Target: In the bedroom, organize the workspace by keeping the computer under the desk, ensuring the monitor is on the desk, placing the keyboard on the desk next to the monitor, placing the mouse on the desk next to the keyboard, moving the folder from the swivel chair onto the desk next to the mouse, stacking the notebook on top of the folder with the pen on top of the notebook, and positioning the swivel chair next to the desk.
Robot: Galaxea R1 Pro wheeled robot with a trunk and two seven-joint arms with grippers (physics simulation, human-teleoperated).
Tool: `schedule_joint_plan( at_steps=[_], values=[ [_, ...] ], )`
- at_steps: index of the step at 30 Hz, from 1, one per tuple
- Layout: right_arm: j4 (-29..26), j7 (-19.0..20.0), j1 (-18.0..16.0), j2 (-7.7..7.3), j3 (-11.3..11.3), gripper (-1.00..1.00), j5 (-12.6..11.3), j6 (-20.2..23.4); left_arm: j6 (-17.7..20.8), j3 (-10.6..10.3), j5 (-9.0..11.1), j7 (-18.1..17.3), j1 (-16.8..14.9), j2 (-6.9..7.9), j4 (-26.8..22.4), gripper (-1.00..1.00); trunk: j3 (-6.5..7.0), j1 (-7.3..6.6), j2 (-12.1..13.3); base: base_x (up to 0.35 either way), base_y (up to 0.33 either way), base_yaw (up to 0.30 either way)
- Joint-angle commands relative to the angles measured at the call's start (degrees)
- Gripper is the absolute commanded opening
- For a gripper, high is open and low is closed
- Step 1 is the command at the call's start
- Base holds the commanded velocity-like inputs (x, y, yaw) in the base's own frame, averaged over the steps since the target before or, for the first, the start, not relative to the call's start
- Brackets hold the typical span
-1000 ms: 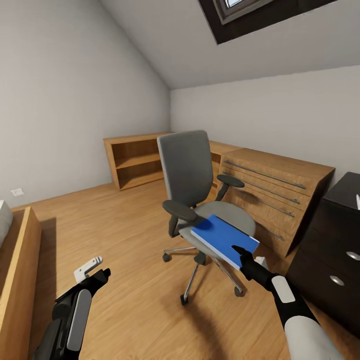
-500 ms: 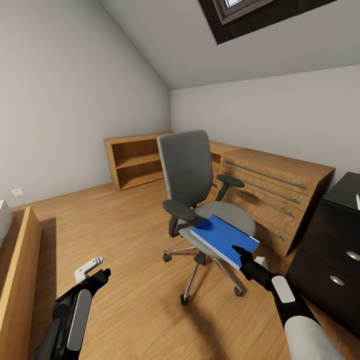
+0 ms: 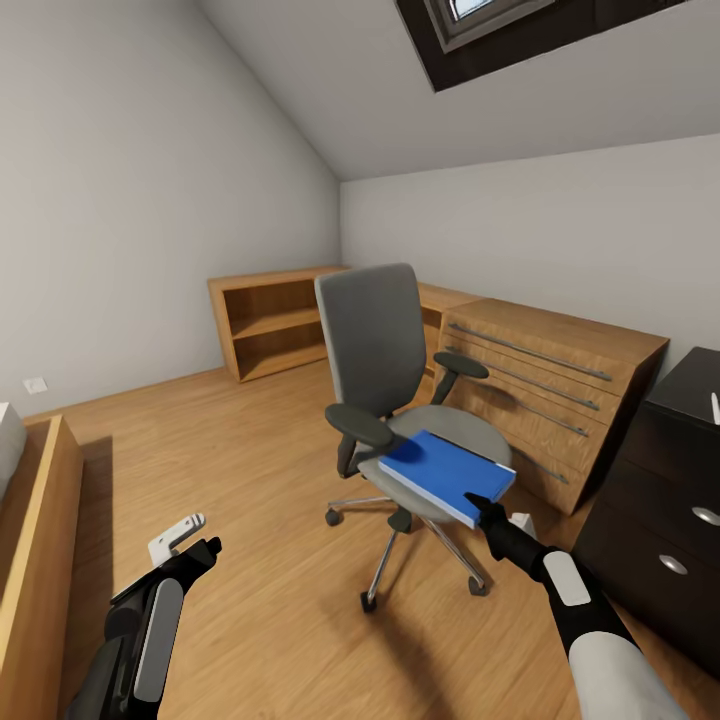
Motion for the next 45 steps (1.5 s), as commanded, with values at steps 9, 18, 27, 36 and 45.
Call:
schedule_joint_plan(
  at_steps=[9, 18, 27, 36, 45],
  values=[
    [-0.23, 0.19, -0.05, -0.08, -0.27, -1.0, 0.06, 0.46, 0.1, 0.05, 0.61, 0.47, -0.04, -0.03, -0.08, 1.0, 1.56, -1.99, 3.6, 0.0, 0.0, 0.0],
    [-0.68, 0.24, -0.05, -0.3, -0.27, -1.0, 0.05, 0.47, 0.14, 0.05, 0.61, 0.47, -0.04, -0.03, -0.03, 1.0, 3.0, -3.75, 6.81, 0.0, 0.0, 0.0],
    [-0.82, 0.24, -0.05, -0.31, -0.34, -1.0, 0.06, 0.48, 0.15, 0.05, 0.61, 0.47, -0.04, -0.03, 0.19, 1.0, 3.0, -3.75, 6.81, 0.0, 0.0, 0.0],
    [-0.99, 0.24, -0.05, -0.45, -0.35, -1.0, 0.06, 0.44, 0.09, 0.05, 0.56, 0.47, -0.04, -0.03, 0.86, 1.0, 3.0, -3.75, 6.81, -0.147, -0.118, 0.0],
    [-7.64, -0.07, -0.05, -0.6, -0.34, -1.0, 0.24, 0.39, -0.12, -0.01, 0.54, 0.47, -0.04, -0.03, 1.61, 1.0, 3.0, -3.75, 6.81, -0.065, -0.157, 0.0]
  ],
)
